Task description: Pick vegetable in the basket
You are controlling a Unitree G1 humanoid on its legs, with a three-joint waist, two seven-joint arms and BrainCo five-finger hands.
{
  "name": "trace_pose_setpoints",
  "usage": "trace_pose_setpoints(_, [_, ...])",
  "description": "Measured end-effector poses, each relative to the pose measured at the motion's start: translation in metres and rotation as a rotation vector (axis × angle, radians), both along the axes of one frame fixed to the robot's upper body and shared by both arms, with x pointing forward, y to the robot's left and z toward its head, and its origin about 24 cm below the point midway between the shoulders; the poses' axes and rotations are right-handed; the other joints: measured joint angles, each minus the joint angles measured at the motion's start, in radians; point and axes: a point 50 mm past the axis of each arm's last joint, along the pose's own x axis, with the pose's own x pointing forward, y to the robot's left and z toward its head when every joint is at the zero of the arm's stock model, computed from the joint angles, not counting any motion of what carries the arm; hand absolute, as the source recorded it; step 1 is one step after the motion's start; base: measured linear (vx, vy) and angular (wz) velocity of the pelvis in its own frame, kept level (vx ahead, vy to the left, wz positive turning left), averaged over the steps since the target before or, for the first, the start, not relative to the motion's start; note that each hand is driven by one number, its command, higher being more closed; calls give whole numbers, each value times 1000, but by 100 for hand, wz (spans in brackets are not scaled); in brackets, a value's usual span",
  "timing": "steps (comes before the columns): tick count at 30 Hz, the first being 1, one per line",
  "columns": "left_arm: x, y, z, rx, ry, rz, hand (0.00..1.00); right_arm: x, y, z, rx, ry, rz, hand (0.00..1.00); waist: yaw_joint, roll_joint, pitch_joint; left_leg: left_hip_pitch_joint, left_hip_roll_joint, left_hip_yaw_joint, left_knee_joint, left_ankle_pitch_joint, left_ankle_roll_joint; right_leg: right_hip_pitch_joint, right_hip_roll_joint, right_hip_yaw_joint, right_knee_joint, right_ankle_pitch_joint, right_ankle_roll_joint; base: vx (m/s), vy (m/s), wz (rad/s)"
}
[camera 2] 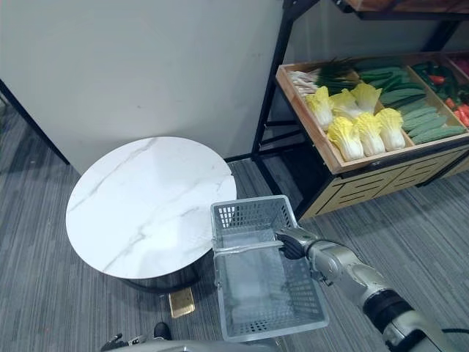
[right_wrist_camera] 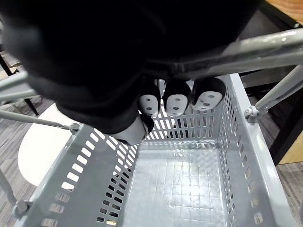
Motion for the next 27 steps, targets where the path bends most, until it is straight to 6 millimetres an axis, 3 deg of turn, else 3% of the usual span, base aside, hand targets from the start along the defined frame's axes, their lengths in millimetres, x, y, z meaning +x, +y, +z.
trace_pose_setpoints(3, [-2, -1, 0, 4, 13, -28, 0, -9, -21, 1, 3, -25, -100, 100, -31, 0, 0, 13, -26, -4, 0, -10, 9, -68, -41, 14, 175, -85, 14, -6, 63, 7])
trace_pose_setpoints(4, [1, -1, 0, 6, 9, -44, 0, -10, -25, 2, 3, -33, -122, 100, -34, -15, 8, 17, -32, 1, -6, -13, 11, -83, -49, 23, 198, -89, 16, -36, 77, -20])
trace_pose_setpoints(5, [1, -1, 0, 13, 15, -69, 0, -12, -31, 5, 2, -54, -148, 100, -39, -9, 5, 21, -44, 22, -6, -18, 17, -102, -58, 56, 220, -86, 20, -45, 118, -46])
trace_pose_setpoints(6, [2, 1, 1, 22, 17, -96, 0, -12, -32, 6, -5, -83, -157, 100, -47, -26, 8, 22, -55, 53, -6, -24, 23, -118, -62, 86, 212, -74, 31, -46, 109, -60])
trace_pose_setpoints(8, [2, 4, 1, 40, 27, -136, 0, -14, -31, 4, -13, -90, -158, 100, -54, -40, 5, 26, -66, 111, 1, -28, 29, -138, -62, 100, 171, -40, 20, -38, 73, -87])
trace_pose_setpoints(9, [6, 9, 3, 56, 20, -160, 0, -13, -28, 3, -14, -97, -161, 100, -49, -63, 6, 35, -78, 156, 1, -34, 31, -156, -68, 75, 138, -57, -48, -43, 70, -114])
trace_pose_setpoints(10, [6, 8, 3, 55, 20, -163, 0, -12, -26, 3, -12, -103, -164, 100, -44, -58, 6, 37, -79, 163, 0, -52, 31, -150, -82, -16, 114, -81, -140, -27, 98, -167])
trace_pose_setpoints(11, [7, -1, 1, 33, 18, -170, 0, -8, -23, 5, -11, -127, -158, 100, -22, -7, 6, 39, -59, 177, -6, -88, 86, -158, -99, -246, 170, -144, -278, -15, 155, -198])
trace_pose_setpoints(12, [5, 0, 1, 35, 25, -170, 0, -4, -17, 6, 7, -143, -152, 100, -20, -26, 11, 67, -49, 248, 6, -76, 109, -192, -172, -375, 424, -144, -280, 1, 144, -186])
trace_pose_setpoints(13, [5, 6, 2, 50, 28, -172, 0, -5, -14, 4, 19, -144, -151, 100, -28, -49, 9, 73, -55, 268, 29, -95, 105, -178, -207, -420, 514, -127, -292, 2, 108, -180])
trace_pose_setpoints(14, [8, 17, 5, 75, 29, -179, 0, -2, -13, 5, 25, -154, -147, 100, -22, -75, 6, 73, -44, 336, 88, -134, 99, -174, -192, -481, 472, -110, -294, -15, -6, -141])
trace_pose_setpoints(15, [6, 16, 4, 70, 37, -173, 0, 0, -13, 7, 24, -161, -147, 100, -21, -51, 0, 72, -13, 372, 96, -142, 101, -161, -136, -472, 388, -61, -300, -55, -53, -177])
trace_pose_setpoints(16, [3, 11, 2, 51, 43, -154, 0, 5, -13, 12, 16, -183, -137, 100, -30, -19, 3, 82, 16, 443, 85, -126, 98, -156, -128, -521, 456, -125, -315, -52, -46, -135])
trace_pose_setpoints(17, [6, 9, 2, 50, 35, -158, 0, 5, -15, 13, 8, -185, -133, 100, -33, -21, 2, 93, 14, 479, 84, -123, 95, -139, -160, -567, 540, -184, -295, -14, -37, -133])
trace_pose_setpoints(18, [9, 9, 2, 49, 27, -164, 0, 6, -15, 12, 0, -184, -134, 100, -30, -29, -2, 98, 11, 514, 97, -123, 95, -112, -181, -599, 550, -213, -247, 10, -43, -117])
trace_pose_setpoints(20, [14, 7, 2, 43, 22, -173, 0, 11, -13, 17, -8, -204, -119, 100, -24, -38, -1, 91, 18, 593, 130, -123, 94, -99, -173, -628, 473, -234, -178, -42, -168, -119])
trace_pose_setpoints(21, [17, 6, 2, 41, 17, -173, 0, 13, -14, 19, -16, -214, -117, 100, -26, -35, 1, 92, 28, 618, 142, -121, 90, -95, -143, -623, 424, -235, -171, -73, -211, -104])
trace_pose_setpoints(23, [21, -3, 1, 20, 3, -165, 0, 14, -16, 21, -41, -220, -117, 100, -27, 12, 4, 93, 73, 672, 161, -109, 72, -89, -49, -586, 302, -201, -169, -82, -197, -86])
trace_pose_setpoints(25, [23, -8, 0, 10, -6, -152, 0, 10, -17, 17, -42, -208, -119, 100, -36, 36, 6, 105, 104, 690, 182, -95, 61, -70, 9, -567, 240, -192, -176, -84, -175, -49])
trace_pose_setpoints(26, [23, -8, 0, 10, -8, -152, 0, 6, -16, 15, -37, -205, -116, 100, -48, 29, 12, 106, 139, 692, 226, -94, 61, -57, 40, -554, 208, -195, -173, -86, -178, -36])
trace_pose_setpoints(27, [24, -6, 1, 16, -13, -153, 0, 2, -14, 15, -25, -216, -110, 100, -52, 39, 13, 103, 190, 692, 310, -93, 62, -43, 63, -544, 182, -200, -180, -98, -201, -36])
